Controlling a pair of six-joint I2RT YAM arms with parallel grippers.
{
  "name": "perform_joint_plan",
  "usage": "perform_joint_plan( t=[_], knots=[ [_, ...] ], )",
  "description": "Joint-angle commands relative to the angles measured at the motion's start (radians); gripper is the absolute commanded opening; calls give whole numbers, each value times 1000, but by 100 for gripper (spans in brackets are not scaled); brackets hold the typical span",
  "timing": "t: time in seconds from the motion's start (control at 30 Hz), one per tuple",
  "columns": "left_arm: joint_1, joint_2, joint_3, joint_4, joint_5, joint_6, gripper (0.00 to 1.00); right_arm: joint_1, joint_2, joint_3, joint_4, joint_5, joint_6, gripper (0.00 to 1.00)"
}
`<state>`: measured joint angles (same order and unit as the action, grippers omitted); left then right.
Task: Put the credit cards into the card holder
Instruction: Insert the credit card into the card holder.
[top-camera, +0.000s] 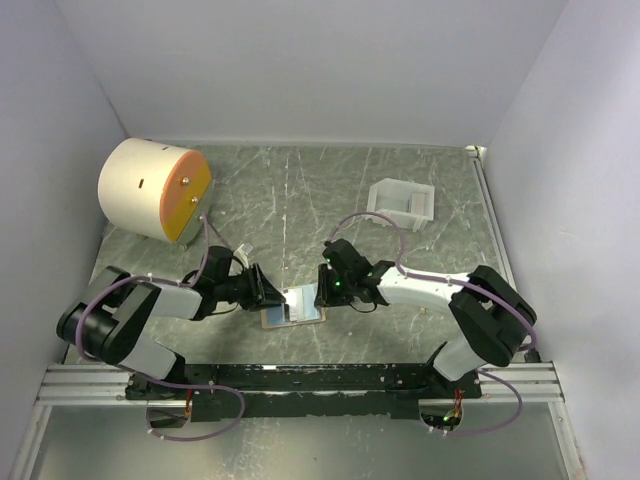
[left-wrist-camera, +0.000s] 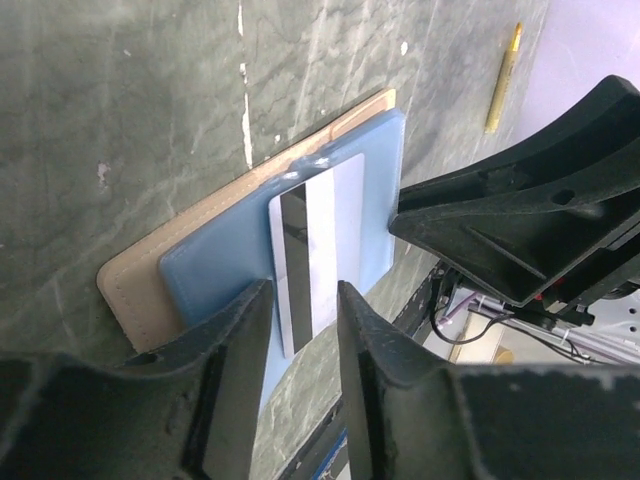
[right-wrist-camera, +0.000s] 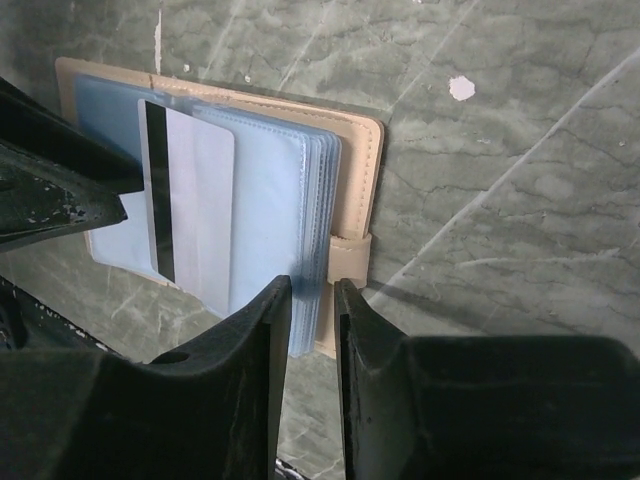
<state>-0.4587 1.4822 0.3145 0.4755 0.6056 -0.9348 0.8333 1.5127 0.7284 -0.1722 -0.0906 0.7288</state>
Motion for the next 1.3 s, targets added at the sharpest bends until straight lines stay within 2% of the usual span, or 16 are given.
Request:
perform_joint_plan(
  t=[0.0, 0.2, 0.7, 1.0, 1.17, 1.27],
  knots=[
    [-13, 52, -4, 57, 1, -6, 41, 6, 17, -19, 39, -14, 14, 24],
    [-22, 104, -23, 173, 31, -57, 39, 5, 8, -24, 54, -22, 14, 24],
    [-89, 122, 31, 202, 33, -99, 37, 6, -3, -47, 74, -24, 26, 21],
    [-116, 122, 68, 140, -4, -80, 36, 6, 10, -38, 77, -39, 18, 20],
    [-116, 46, 113, -84, -85, 12, 44, 4, -26, -12, 24, -22, 3, 19],
    [-115, 21, 127, -142, -117, 26, 47, 5, -46, 3, -9, 1, -11, 22]
  ],
)
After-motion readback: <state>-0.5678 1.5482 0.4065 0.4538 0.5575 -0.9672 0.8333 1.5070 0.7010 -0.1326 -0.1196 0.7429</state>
